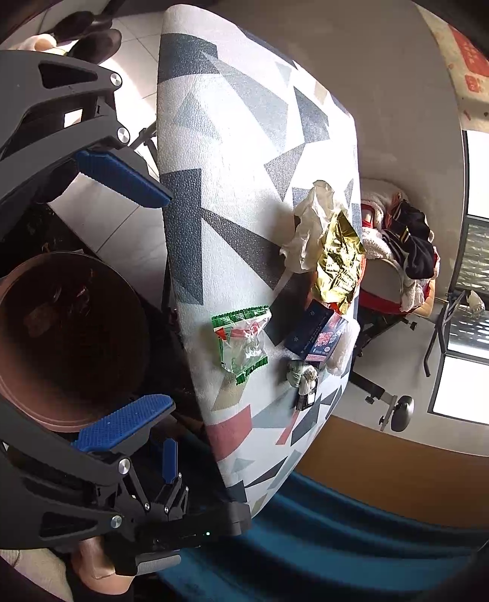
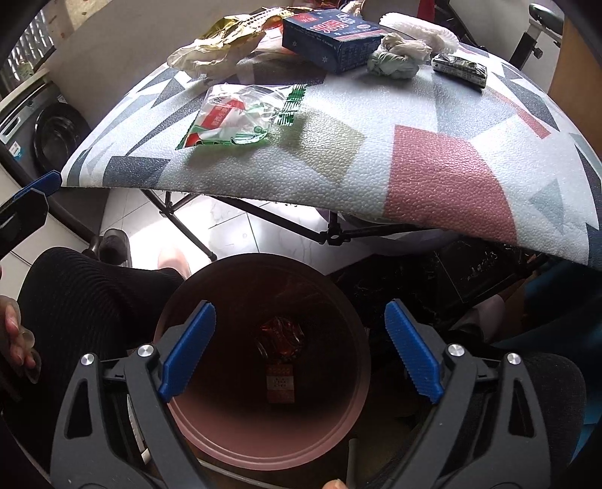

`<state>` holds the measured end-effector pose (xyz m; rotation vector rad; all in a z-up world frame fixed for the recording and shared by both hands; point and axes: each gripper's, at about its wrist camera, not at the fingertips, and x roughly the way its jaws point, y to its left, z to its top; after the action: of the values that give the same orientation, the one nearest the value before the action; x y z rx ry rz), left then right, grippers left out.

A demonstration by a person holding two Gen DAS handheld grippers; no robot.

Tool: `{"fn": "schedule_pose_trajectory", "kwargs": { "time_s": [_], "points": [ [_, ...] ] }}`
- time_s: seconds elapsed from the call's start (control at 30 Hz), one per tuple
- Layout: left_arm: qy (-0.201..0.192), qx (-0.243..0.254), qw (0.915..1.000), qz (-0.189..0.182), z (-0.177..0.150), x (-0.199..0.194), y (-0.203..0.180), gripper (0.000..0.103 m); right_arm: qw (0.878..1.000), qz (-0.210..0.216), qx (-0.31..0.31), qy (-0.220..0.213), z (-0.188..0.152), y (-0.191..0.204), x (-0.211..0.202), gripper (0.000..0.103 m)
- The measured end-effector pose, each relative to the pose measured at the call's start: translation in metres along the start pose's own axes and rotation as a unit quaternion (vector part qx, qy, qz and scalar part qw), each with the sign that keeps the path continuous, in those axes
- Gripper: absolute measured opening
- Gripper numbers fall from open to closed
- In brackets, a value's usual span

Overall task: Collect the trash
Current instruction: 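Drop the red box into the bin with the left tool while the right tool drops the can, then grasp the green-and-clear plastic wrapper with the left tool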

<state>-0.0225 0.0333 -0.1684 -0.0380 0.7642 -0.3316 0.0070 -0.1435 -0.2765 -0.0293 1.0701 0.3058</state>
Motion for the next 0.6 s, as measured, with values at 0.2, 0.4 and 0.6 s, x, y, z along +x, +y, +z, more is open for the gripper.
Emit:
{"fn": "schedule_pose_trajectory", "kwargs": {
  "time_s": [0.2,0.4,0.6],
  "points": [
    [-0.002,-0.019,0.9998,-0.001,0.001,0.001,0.006,0.097,0.999,0.005,0.016,-0.032,0.004,-0.008,-0.014,0.095],
    [-0.008,-0.044,0.998,-0.044,0.006,0.0,0.011,0.097,0.998,0.017,0.039,-0.054,0.008,-0.018,-0.023,0.097],
    [0.022,-0.02,0.9995,-0.009,0.014,0.016,-0.003,0.097,0.995,0.032,0.045,-0.081,0.013,-0.02,-0.034,0.097]
  ]
}}
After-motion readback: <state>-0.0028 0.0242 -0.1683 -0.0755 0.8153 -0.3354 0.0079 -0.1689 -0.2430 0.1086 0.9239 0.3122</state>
